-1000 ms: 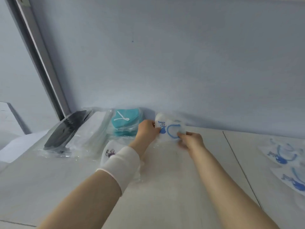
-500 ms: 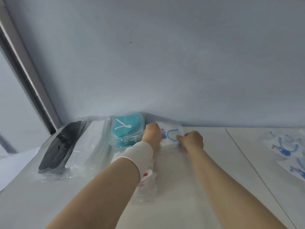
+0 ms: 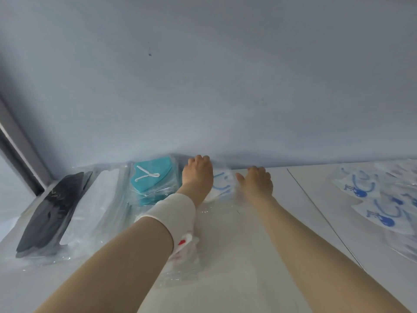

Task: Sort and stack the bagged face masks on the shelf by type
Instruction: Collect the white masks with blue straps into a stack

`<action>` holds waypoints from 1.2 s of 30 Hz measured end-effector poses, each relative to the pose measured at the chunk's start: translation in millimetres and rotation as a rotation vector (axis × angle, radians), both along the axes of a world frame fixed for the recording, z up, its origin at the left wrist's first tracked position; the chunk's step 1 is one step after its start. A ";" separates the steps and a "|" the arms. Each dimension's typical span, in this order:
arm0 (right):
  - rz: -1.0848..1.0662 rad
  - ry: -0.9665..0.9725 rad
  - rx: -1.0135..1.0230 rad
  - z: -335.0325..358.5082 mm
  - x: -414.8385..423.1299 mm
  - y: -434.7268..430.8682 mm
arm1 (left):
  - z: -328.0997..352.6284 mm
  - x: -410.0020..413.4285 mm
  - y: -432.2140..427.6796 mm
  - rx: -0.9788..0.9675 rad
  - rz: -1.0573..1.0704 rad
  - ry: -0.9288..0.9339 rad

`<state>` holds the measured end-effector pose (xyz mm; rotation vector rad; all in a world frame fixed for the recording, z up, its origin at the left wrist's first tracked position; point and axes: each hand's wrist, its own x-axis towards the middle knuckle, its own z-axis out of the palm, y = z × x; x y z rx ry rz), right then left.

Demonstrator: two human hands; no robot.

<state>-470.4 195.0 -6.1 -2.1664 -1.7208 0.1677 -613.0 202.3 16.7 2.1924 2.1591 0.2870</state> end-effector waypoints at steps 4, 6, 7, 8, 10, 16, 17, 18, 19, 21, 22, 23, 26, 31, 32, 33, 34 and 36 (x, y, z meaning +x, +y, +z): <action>0.156 -0.311 0.020 12.4 39.7 -6.9 | 1.4 26.5 1.2 0.099 -0.207 0.153; 0.181 -0.394 -0.008 15.1 64.6 -14.1 | 2.0 49.7 -2.6 0.087 -0.250 0.182; 0.176 -0.397 -0.032 16.5 77.9 -19.0 | 3.2 63.4 -5.0 0.076 -0.266 0.192; 0.163 -0.383 -0.054 17.5 91.9 -24.2 | 4.8 78.0 -7.6 0.067 -0.282 0.196; 0.137 -0.356 -0.075 19.6 122.8 -35.8 | 8.1 111.5 -13.6 0.051 -0.312 0.187; 0.114 -0.376 -0.071 23.4 249.1 -67.4 | 13.4 244.5 -39.4 0.064 -0.389 0.132; 0.116 -0.376 -0.064 23.8 274.3 -71.4 | 14.2 268.5 -44.4 0.069 -0.400 0.117; 0.117 -0.372 -0.058 24.1 299.8 -75.0 | 14.3 291.8 -49.7 0.065 -0.409 0.097; 0.119 -0.365 -0.053 24.5 325.4 -79.3 | 13.5 314.3 -55.5 0.053 -0.411 0.073; 0.114 -0.342 -0.036 21.8 374.1 -87.3 | 11.0 354.5 -65.3 0.035 -0.423 0.060; 0.105 -0.323 -0.037 20.5 395.4 -91.0 | 10.4 371.2 -67.6 0.029 -0.432 0.074; 0.095 -0.301 -0.046 19.8 414.4 -94.3 | 10.0 386.0 -68.1 0.023 -0.438 0.084; 0.079 -0.259 -0.064 18.7 460.8 -92.6 | 10.8 424.7 -63.1 0.003 -0.415 0.072; 0.070 -0.180 -0.091 15.3 509.2 -77.0 | 8.2 474.9 -48.3 -0.019 -0.436 0.054; 0.069 -0.164 -0.097 15.0 515.5 -73.8 | 7.1 479.8 -43.8 -0.018 -0.436 0.051; 0.066 -0.143 -0.107 14.0 520.9 -70.8 | 6.1 483.2 -39.4 -0.027 -0.434 0.050; 0.062 -0.126 -0.112 12.7 524.7 -68.7 | 4.9 485.6 -35.1 -0.041 -0.429 0.054; 0.069 -0.105 -0.119 8.3 529.2 -65.3 | 1.5 491.3 -26.7 -0.056 -0.409 0.057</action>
